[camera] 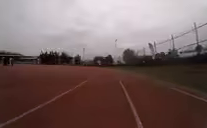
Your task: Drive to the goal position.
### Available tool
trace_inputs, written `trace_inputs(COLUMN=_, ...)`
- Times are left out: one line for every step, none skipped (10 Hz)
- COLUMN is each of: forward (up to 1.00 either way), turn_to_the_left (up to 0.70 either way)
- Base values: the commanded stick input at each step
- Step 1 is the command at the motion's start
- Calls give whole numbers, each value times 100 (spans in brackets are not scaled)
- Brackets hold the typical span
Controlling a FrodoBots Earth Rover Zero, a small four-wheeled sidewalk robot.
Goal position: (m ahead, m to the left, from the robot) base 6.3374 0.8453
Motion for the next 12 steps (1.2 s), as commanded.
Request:
trace_inputs(forward=70, turn_to_the_left=0)
trace_inputs(forward=70, turn_to_the_left=0)
trace_inputs(forward=70, turn_to_the_left=0)
trace_inputs(forward=70, turn_to_the_left=0)
trace_inputs(forward=70, turn_to_the_left=0)
trace_inputs(forward=70, turn_to_the_left=0)
trace_inputs(forward=70, turn_to_the_left=0)
trace_inputs(forward=70, turn_to_the_left=0)
trace_inputs(forward=70, turn_to_the_left=0)
trace_inputs(forward=70, turn_to_the_left=0)
trace_inputs(forward=70, turn_to_the_left=0)
trace_inputs(forward=70, turn_to_the_left=0)
